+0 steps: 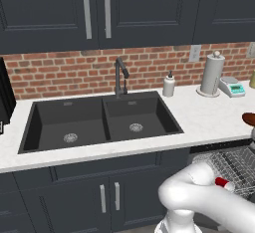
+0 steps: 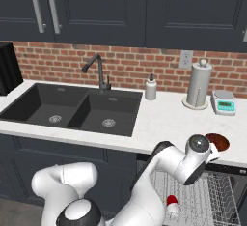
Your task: Pick up the cup and bowl from the counter, place them in the dishwasher, and close the dishwasher door.
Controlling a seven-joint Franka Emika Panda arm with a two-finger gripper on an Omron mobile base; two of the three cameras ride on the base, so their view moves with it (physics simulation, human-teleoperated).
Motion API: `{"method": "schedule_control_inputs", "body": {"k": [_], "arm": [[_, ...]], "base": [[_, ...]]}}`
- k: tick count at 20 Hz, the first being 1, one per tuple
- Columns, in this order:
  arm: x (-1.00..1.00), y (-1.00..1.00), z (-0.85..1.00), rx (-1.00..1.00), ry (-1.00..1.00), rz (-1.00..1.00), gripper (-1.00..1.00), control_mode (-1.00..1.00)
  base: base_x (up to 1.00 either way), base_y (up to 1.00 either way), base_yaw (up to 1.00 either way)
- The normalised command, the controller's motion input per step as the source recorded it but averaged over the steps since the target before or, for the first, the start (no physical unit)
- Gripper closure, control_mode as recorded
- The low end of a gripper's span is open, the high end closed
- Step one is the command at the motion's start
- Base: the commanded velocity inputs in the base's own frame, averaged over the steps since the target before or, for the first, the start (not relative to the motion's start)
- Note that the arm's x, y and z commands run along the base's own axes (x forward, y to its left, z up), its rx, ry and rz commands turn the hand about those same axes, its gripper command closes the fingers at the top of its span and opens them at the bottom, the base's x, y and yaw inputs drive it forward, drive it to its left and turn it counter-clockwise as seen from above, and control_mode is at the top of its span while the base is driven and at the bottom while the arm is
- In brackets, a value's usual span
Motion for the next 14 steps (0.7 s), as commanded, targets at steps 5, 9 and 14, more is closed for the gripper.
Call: {"method": "schedule_control_inputs", "body": {"k": [5, 9, 14], "arm": [[0.45, 0.03, 0.35, -0.03, 0.02, -0.02, -1.0, -1.0], [0.46, 0.01, 0.49, -0.01, 0.12, -0.02, -1.0, -1.0], [0.47, 0.0, 0.25, 0.0, 0.21, 0.0, -1.0, -1.0]], "base": [[0.0, 0.0, 0.0], [0.0, 0.0, 0.0], [0.0, 0.0, 0.0]]}}
